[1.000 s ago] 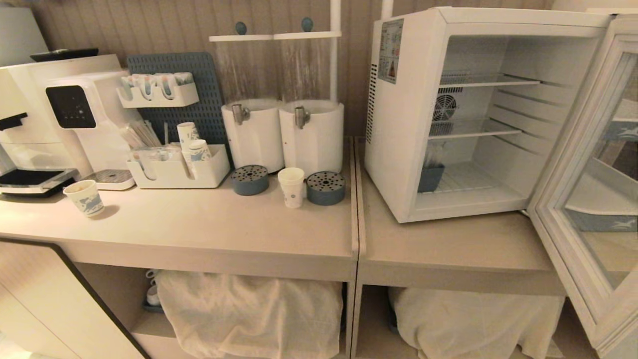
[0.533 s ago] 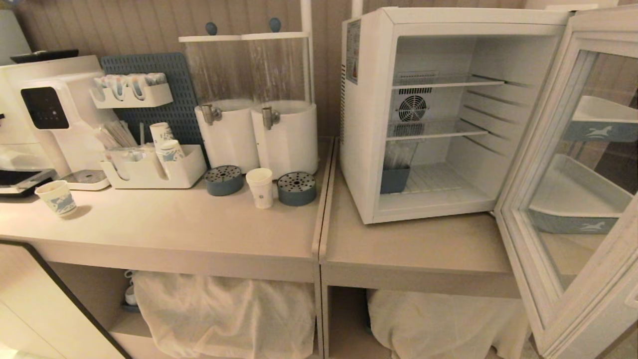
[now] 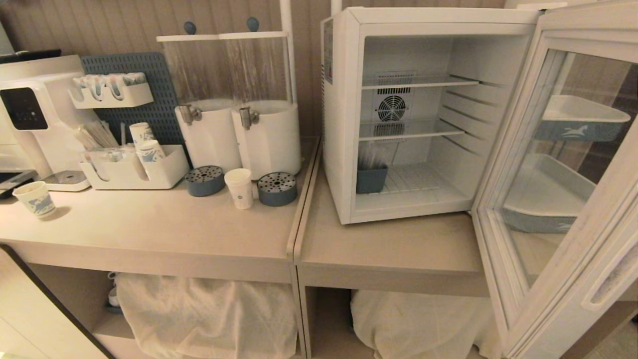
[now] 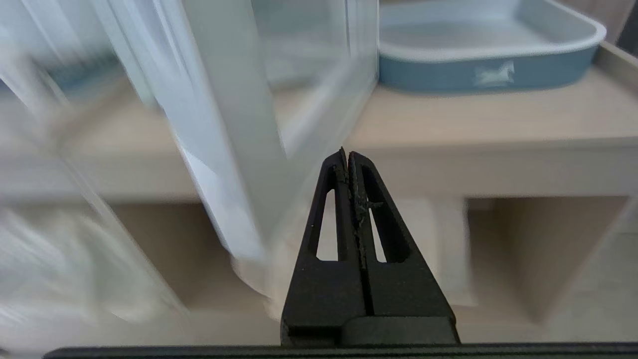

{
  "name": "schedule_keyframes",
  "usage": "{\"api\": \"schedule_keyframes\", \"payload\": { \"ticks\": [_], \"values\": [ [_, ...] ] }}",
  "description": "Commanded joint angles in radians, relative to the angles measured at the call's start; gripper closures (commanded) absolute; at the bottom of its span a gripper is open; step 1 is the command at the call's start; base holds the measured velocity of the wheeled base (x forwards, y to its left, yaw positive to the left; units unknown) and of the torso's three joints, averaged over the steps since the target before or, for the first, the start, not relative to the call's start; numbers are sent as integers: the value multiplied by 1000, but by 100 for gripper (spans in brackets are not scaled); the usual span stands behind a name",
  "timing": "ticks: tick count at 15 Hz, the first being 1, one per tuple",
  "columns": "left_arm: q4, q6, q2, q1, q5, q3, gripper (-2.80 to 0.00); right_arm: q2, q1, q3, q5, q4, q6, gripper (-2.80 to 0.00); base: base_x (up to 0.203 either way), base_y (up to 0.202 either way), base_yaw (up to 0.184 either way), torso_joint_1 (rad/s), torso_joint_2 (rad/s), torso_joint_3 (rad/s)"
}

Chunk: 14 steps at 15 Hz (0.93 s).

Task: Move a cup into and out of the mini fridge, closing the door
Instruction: Close the freezer door

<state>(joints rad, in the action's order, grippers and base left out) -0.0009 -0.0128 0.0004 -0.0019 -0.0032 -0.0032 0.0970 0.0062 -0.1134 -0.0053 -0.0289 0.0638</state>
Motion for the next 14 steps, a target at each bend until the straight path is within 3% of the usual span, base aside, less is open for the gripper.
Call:
{"api": "schedule_keyframes", "payload": {
  "ticks": [1, 3, 5, 6, 8, 10, 12, 14],
  "values": [
    [-1, -1, -2, 0, 0, 0, 0, 188, 0, -107, -6, 4, 85, 0, 0, 0, 0, 0, 0, 0],
    [-1, -1, -2, 0, 0, 0, 0, 454, 1, -225, -17, 30, 176, 0, 0, 0, 0, 0, 0, 0],
    [-1, -1, -2, 0, 0, 0, 0, 715, 1, -344, 43, 50, 225, 0, 0, 0, 0, 0, 0, 0],
    [-1, -1, -2, 0, 0, 0, 0, 817, -3, -400, 165, 56, 223, 0, 0, 0, 0, 0, 0, 0],
    [-1, -1, -2, 0, 0, 0, 0, 922, -19, -472, 536, 68, 168, 0, 0, 0, 0, 0, 0, 0],
    [-1, -1, -2, 0, 0, 0, 0, 980, -29, -505, 831, 98, 90, 0, 0, 0, 0, 0, 0, 0],
    [-1, -3, -2, 0, 0, 0, 0, 1049, -29, -517, 1025, 179, 29, 0, 0, 0, 0, 0, 0, 0],
    [-1, -3, -2, 0, 0, 0, 0, 1121, 29, -540, 1055, 252, 10, 0, 0, 0, 0, 0, 0, 0]
  ]
}}
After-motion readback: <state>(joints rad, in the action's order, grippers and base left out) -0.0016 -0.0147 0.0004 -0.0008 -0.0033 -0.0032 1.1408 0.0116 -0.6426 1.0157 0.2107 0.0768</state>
